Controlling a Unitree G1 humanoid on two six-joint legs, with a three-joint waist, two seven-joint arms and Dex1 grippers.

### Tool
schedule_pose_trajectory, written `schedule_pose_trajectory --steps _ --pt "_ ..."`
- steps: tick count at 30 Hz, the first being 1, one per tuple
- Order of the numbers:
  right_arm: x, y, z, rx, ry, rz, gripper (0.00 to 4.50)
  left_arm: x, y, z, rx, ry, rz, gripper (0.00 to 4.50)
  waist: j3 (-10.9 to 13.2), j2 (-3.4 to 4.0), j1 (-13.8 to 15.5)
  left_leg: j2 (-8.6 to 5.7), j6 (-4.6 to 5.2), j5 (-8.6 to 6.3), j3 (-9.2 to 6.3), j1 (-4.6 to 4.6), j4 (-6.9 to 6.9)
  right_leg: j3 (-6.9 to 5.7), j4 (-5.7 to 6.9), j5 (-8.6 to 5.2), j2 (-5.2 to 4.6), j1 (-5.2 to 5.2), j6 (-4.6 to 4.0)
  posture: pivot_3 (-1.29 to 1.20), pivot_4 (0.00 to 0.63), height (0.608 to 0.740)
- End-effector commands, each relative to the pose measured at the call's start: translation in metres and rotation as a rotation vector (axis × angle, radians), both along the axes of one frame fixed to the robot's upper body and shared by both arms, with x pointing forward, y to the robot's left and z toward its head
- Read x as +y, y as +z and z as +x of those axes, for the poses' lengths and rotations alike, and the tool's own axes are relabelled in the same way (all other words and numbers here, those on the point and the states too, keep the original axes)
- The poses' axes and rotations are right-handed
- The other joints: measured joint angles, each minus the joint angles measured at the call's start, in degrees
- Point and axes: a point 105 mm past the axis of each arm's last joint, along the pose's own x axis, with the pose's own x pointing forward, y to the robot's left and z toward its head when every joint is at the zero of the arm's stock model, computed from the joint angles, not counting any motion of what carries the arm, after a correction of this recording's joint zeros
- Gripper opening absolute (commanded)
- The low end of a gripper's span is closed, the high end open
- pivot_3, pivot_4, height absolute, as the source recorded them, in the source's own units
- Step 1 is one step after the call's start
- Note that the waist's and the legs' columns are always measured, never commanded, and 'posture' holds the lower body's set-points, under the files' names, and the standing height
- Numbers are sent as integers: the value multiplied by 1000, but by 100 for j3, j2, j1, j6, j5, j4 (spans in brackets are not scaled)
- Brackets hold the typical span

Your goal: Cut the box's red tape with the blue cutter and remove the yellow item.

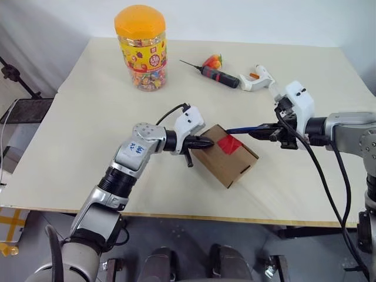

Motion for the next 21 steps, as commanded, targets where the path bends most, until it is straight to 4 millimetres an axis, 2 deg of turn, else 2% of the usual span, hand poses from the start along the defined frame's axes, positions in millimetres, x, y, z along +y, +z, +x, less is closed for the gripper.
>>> schedule_pose_trajectory --steps 1,13,21 --pt "-4 5 0 25 0 -25 166 0 -14 3 44 48 75 0 0 0 0 0 0 0 -2 0 1 -1 0 0 0 2 0 0 150 740" --pt "2 5 -12 147 52 -85 166 1 -28 6 119 107 196 0 -2 -2 9 0 1 0 -5 2 7 -1 3 0 -2 7 0 0 150 740" --pt "-7 -2 -24 210 48 -126 166 2 -34 5 137 126 209 0 -8 -10 3 2 0 0 -5 13 7 2 4 0 -3 17 0 0 150 740"
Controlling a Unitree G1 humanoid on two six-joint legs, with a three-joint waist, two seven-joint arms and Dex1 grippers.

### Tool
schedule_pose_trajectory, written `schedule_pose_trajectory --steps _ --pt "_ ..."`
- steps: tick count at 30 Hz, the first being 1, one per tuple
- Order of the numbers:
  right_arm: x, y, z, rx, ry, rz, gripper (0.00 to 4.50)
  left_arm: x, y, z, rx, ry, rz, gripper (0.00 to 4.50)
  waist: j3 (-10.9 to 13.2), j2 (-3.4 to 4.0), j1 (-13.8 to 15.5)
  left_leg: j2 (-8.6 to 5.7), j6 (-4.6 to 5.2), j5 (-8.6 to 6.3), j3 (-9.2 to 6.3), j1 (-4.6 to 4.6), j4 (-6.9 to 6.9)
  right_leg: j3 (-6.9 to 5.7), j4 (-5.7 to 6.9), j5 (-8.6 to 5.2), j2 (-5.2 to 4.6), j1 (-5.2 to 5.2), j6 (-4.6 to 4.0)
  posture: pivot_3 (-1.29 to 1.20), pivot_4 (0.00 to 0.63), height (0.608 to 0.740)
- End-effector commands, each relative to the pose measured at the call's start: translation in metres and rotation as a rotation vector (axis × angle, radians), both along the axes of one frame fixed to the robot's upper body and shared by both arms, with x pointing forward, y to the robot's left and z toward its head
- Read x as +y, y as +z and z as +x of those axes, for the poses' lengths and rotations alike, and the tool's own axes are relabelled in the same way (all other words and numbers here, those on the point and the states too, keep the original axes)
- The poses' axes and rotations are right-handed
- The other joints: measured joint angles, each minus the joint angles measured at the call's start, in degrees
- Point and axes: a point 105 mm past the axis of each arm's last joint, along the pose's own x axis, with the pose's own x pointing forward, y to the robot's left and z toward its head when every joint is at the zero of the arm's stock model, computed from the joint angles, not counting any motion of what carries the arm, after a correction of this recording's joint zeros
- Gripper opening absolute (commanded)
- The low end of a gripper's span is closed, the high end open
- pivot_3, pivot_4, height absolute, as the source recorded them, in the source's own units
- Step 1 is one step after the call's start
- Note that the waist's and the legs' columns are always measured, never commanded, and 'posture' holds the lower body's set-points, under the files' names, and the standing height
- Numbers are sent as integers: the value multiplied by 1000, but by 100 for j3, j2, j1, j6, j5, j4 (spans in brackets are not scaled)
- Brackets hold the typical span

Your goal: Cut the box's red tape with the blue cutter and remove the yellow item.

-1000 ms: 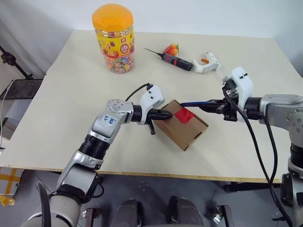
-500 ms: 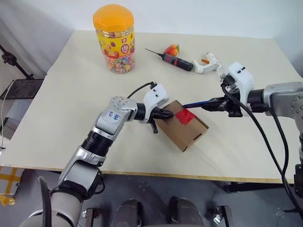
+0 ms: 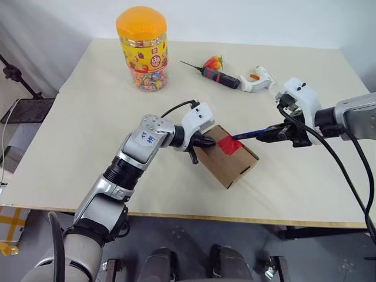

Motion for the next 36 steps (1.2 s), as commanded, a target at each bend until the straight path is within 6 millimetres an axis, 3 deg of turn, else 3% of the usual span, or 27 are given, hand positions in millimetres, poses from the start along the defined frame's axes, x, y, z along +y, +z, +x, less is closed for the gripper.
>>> schedule_pose_trajectory --steps 1,11,19,21,24,28,31,32,33,36 --pt "-1 -7 -12 70 28 -17 166 10 -34 3 81 78 96 0 -1 -1 4 0 0 0 0 0 1 1 0 0 0 0 0 0 150 740" --pt "-17 -7 -29 97 46 -71 166 10 -36 6 84 99 92 0 -12 -18 32 -1 0 0 -6 1 5 1 -1 0 -3 6 0 0 150 740" --pt "-36 15 -38 -14 25 -22 166 11 -37 10 77 108 89 0 -15 -23 29 1 1 1 -3 10 12 6 -1 1 -5 16 0 0 150 740" --pt "-45 33 -36 -117 -13 70 166 12 -35 11 69 107 80 0 -14 -23 38 1 1 2 -4 10 16 6 1 1 -5 16 1 0 150 740" --pt "-60 43 -33 -226 -71 182 166 11 -33 12 57 98 70 0 -16 -27 41 1 3 3 -2 11 20 8 -1 3 -6 21 5 0 150 740" --pt "-89 30 -30 -308 -177 307 166 8 -25 13 33 74 37 0 -24 -39 43 5 3 3 -14 35 20 -1 -15 4 -4 55 6 0 150 740" --pt "-98 17 -30 -312 -214 348 166 7 -22 13 24 70 26 0 -26 -33 28 3 4 4 -11 36 20 1 -15 5 -4 55 9 0 150 740" --pt "-104 7 -27 -322 -242 363 166 6 -20 14 16 66 14 0 -27 -29 22 3 3 4 -9 37 21 2 -12 5 -4 54 9 0 150 740" --pt "-115 -14 -23 -297 -300 385 166 4 -15 15 3 65 -10 0 -27 -31 20 2 4 6 -11 38 20 1 -12 6 -5 56 9 0 150 740" --pt "-138 -54 -13 -279 -452 447 1127 1 2 18 -23 65 -86 0 -29 -48 19 3 3 7 -15 43 20 -6 -17 6 -2 69 9 0 150 740"
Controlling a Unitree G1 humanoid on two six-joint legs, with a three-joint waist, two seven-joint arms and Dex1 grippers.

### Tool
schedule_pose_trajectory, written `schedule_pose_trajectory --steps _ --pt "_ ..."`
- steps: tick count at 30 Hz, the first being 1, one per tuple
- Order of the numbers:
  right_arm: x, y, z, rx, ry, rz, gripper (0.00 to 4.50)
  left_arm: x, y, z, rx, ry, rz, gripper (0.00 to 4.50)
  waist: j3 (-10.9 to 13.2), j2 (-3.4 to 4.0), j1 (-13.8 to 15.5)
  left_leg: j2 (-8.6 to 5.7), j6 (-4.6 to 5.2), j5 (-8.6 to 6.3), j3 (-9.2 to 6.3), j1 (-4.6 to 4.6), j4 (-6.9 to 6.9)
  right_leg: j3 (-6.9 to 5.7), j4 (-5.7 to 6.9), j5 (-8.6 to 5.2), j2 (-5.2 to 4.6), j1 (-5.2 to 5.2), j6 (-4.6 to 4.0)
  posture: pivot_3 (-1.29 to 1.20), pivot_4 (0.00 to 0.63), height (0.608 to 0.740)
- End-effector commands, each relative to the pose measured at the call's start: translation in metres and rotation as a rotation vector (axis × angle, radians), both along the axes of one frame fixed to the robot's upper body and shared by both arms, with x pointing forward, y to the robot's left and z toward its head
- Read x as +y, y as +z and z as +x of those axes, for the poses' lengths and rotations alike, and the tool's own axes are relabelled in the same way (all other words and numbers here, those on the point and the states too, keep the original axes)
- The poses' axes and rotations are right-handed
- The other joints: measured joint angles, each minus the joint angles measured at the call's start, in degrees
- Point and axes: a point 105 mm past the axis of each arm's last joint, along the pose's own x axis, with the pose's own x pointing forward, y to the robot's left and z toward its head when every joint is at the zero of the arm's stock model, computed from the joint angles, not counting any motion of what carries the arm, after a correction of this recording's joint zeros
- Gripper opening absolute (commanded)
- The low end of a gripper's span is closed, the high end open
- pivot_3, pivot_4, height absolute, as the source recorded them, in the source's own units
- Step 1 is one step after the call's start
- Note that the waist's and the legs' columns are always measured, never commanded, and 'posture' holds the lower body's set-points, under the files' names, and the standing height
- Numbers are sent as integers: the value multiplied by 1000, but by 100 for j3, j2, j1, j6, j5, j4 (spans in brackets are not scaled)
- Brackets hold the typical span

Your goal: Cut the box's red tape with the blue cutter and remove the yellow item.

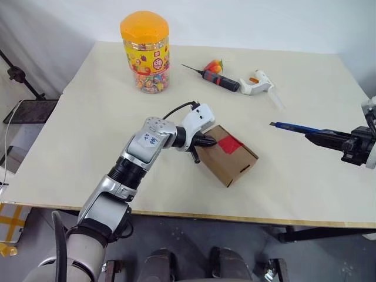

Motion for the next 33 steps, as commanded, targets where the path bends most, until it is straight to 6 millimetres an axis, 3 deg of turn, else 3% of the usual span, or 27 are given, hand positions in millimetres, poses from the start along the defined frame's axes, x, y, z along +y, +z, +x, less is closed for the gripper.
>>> schedule_pose_trajectory --steps 1,6,10,13,19,22,25,28,33 --pt "-30 -26 11 6 -165 94 1423 6 8 9 -16 50 -36 0 7 16 -10 -4 2 1 4 -3 0 3 -1 2 -3 -2 3 0 150 740" --pt "-47 -63 18 95 -266 146 3139 14 26 14 -52 76 -57 0 20 51 -35 -7 3 6 17 -17 -11 13 7 4 -3 -33 7 0 150 740" --pt "-48 -61 20 88 -265 136 4434 18 36 15 -68 88 -68 0 20 52 -34 -7 -2 13 33 -34 -28 24 13 4 0 -68 7 0 150 740" --pt "-38 -47 25 59 -218 86 4475 23 49 14 -84 91 -80 0 20 52 -37 -7 -1 14 37 -35 -28 28 13 4 0 -70 7 0 150 740" --pt "11 -17 39 20 -10 -126 4475 43 66 -3 -30 57 -88 0 25 58 -45 -5 -1 15 41 -37 -34 33 13 4 1 -79 7 0 150 740" --pt "29 -14 49 46 41 -203 3931 56 61 -16 43 52 -78 0 26 59 -95 -4 -2 15 44 -36 -36 38 14 3 3 -82 7 0 150 740" --pt "42 -16 55 58 110 -272 2965 61 52 -26 89 56 -65 0 26 58 -48 -5 -2 15 42 -36 -35 37 14 3 2 -81 6 0 150 740" --pt "66 -13 75 43 198 -335 1932 65 29 -42 187 81 -56 0 30 57 -44 -9 -2 15 40 -44 -30 37 11 4 -1 -82 7 0 150 740" --pt "92 -22 97 60 336 -423 95 55 0 -58 272 108 -72 0 32 54 -37 -4 -3 16 32 -44 -30 32 13 3 2 -82 6 0 150 740"
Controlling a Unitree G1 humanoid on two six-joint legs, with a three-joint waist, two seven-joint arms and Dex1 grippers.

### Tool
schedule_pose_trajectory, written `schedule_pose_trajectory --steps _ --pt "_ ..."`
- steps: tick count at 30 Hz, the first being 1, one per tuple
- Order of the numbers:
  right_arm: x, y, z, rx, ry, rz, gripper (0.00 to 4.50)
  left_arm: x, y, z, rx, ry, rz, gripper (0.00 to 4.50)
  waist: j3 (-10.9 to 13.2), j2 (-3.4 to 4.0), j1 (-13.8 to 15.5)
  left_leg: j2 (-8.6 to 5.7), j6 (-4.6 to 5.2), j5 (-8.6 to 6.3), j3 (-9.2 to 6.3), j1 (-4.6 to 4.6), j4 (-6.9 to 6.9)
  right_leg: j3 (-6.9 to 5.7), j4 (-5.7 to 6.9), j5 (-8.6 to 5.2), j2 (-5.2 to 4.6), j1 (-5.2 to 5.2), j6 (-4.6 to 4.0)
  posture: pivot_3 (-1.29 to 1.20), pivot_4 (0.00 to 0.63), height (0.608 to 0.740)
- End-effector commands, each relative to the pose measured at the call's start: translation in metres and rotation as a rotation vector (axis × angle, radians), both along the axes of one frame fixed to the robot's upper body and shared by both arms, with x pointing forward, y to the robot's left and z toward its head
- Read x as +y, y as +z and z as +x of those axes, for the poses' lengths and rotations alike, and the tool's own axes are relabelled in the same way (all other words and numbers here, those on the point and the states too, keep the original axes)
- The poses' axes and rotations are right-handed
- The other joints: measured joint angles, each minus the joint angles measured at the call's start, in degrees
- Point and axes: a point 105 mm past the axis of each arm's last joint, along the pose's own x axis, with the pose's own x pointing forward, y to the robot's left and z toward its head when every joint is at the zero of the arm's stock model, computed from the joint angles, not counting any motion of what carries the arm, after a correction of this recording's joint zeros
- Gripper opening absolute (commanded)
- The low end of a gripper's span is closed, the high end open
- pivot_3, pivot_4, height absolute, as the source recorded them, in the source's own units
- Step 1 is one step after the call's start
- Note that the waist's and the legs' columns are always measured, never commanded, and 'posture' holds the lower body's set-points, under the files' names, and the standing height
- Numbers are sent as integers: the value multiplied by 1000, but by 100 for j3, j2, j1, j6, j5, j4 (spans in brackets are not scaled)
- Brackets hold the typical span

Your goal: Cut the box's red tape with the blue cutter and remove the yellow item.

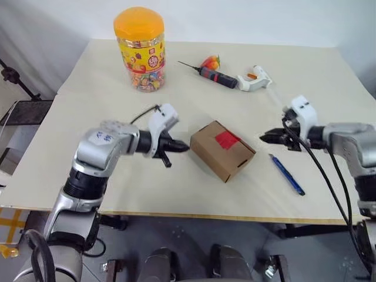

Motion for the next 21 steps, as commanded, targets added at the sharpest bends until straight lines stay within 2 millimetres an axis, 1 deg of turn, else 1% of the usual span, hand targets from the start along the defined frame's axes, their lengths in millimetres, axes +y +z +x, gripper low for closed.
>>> schedule_pose_trajectory --steps 1,3,5,8,11,15,17,21 --pt "8 -6 8 17 80 -63 23 -10 0 -7 -25 9 -32 0 1 -2 15 -1 0 0 -3 -2 0 -2 -1 0 0 0 0 0 150 740" --pt "21 -10 5 48 166 -85 23 -15 -8 -5 -33 36 -36 0 1 -2 17 -4 0 0 -9 -9 2 -4 -2 0 -2 1 0 0 150 740" --pt "34 -12 -3 81 264 -95 23 -19 -12 1 -46 71 -52 0 1 -2 13 -7 0 0 -10 -11 2 -6 -4 0 -3 1 0 0 150 740" --pt "51 -10 -18 126 371 -91 23 -21 -10 16 -89 160 -91 0 1 -2 6 -5 0 0 -17 -14 2 -13 -5 0 -3 0 0 0 150 740" --pt "62 -7 -32 146 434 -85 23 -18 -5 24 -108 194 -103 0 1 -2 1 -4 0 0 -17 -15 2 -15 -4 0 -2 0 0 0 150 740" --pt "75 -9 -45 156 466 -73 23 -12 -1 26 -105 214 -101 0 1 -2 0 -3 0 0 -17 -14 2 -16 -4 0 -2 -1 -1 0 150 740" --pt "78 -12 -49 161 470 -76 23 -11 -1 25 -102 211 -91 0 1 -2 6 -3 -1 0 -18 -14 2 -17 -3 0 -2 -1 -1 0 150 740" --pt "80 -18 -54 164 453 -76 23 -12 -7 17 -66 172 -66 0 1 -2 21 -9 0 0 -21 -16 5 -16 -2 0 -6 0 -1 0 150 740"
